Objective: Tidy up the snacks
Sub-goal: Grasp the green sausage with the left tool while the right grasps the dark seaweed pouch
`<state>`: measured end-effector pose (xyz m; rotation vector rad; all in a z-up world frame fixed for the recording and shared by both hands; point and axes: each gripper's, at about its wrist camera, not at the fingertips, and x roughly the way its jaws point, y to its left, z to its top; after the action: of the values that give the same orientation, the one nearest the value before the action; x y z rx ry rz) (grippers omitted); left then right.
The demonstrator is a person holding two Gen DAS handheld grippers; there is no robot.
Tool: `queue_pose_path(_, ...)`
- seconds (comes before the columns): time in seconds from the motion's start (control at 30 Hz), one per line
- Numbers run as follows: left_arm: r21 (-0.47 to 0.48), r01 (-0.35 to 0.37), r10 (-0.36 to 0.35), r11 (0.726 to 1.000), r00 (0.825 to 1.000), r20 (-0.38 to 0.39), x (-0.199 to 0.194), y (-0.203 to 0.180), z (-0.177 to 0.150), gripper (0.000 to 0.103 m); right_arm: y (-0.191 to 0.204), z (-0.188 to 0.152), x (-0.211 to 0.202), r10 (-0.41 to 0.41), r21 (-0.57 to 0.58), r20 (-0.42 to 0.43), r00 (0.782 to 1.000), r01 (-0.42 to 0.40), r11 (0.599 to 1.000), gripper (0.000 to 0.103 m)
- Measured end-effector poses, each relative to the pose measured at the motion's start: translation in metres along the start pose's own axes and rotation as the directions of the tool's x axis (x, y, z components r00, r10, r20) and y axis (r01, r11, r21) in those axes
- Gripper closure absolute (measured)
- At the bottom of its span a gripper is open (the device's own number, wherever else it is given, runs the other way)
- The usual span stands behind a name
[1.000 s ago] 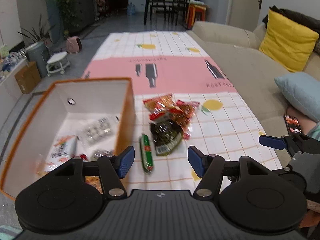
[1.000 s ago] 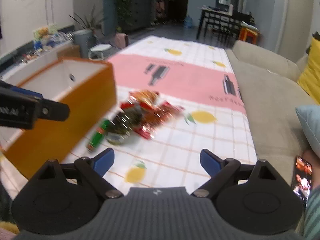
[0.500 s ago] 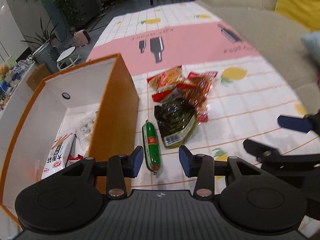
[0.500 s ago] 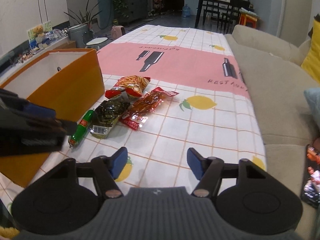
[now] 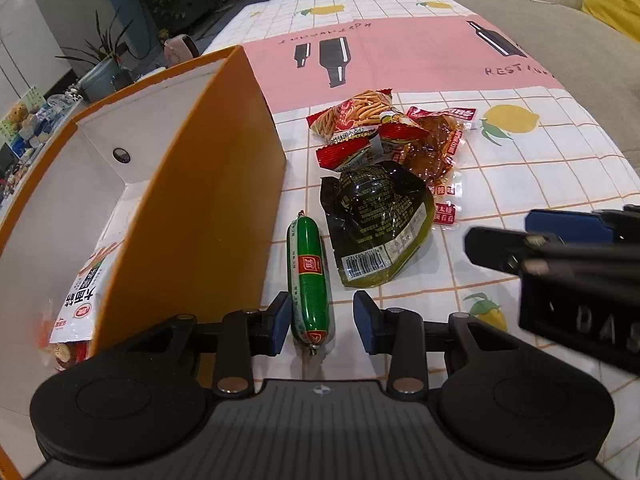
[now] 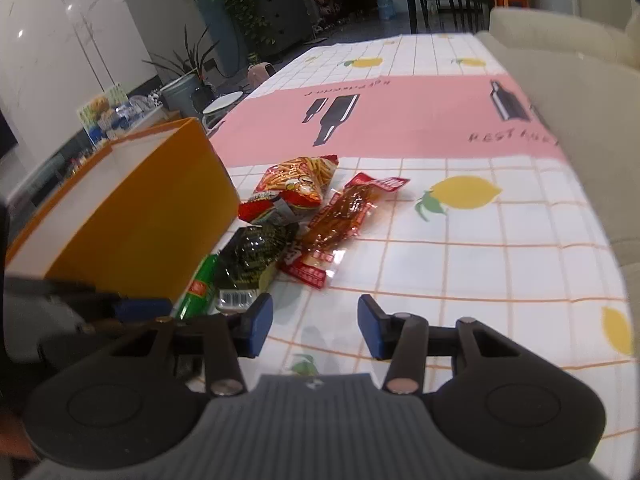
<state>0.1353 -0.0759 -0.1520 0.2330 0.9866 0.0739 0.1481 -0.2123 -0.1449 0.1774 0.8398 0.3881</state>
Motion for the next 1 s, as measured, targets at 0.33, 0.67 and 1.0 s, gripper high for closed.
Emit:
queue_pose_path(0.33,-0.091,0.052,-0.047,0.995,0.997,0.053,0.009,0.01,-0.008,0.068,0.004,0.013,0.026,0.119,0.072,-0.018,0.993,-0.118,0.99,0.062)
queue_pose_path(0.67,-0.112,0.109,-0.102,0.988,0.993,0.065,0.009,0.014,-0.01,0.075,0.008,0.016,0.047,0.146,0.11,-0.076,0.986,-0.137,0.984,0.097)
queue_pose_path(1.0,-0.122,0.207,-0.211,0.971,0.977,-0.026,-0.005,0.022,-0.022,0.075,0.004,0.003,0.019,0.028,0.053,-0.09,0.996,-0.024,0.998,0.103)
